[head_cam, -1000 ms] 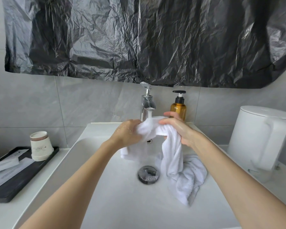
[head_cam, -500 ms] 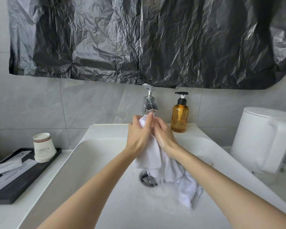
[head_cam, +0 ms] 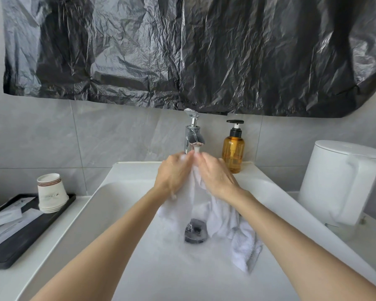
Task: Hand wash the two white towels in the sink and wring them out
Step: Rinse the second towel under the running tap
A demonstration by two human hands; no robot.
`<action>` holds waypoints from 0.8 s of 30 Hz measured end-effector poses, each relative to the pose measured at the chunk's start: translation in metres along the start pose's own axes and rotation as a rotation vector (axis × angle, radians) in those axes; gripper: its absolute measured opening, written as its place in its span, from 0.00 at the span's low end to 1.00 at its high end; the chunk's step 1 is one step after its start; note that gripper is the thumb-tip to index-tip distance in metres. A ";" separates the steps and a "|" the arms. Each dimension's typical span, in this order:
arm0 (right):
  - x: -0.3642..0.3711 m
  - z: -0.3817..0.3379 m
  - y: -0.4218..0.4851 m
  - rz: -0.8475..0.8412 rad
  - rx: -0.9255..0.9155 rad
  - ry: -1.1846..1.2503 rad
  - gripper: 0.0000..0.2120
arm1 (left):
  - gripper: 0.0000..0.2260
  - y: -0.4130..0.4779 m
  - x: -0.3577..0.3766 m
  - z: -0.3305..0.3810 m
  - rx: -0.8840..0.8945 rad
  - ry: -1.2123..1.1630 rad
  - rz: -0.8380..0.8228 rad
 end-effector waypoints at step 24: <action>-0.015 0.042 -0.002 -0.390 0.587 0.896 0.12 | 0.15 0.002 -0.008 -0.005 0.009 -0.141 -0.243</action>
Point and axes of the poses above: each hand's wrist, its own y-axis towards the middle knuckle, its own x-axis out of the palm, z = x × y, the point moved 5 cm from there along y, towards the middle knuckle, and after that the axes turned 9 degrees about y, right-handed, at the moved point
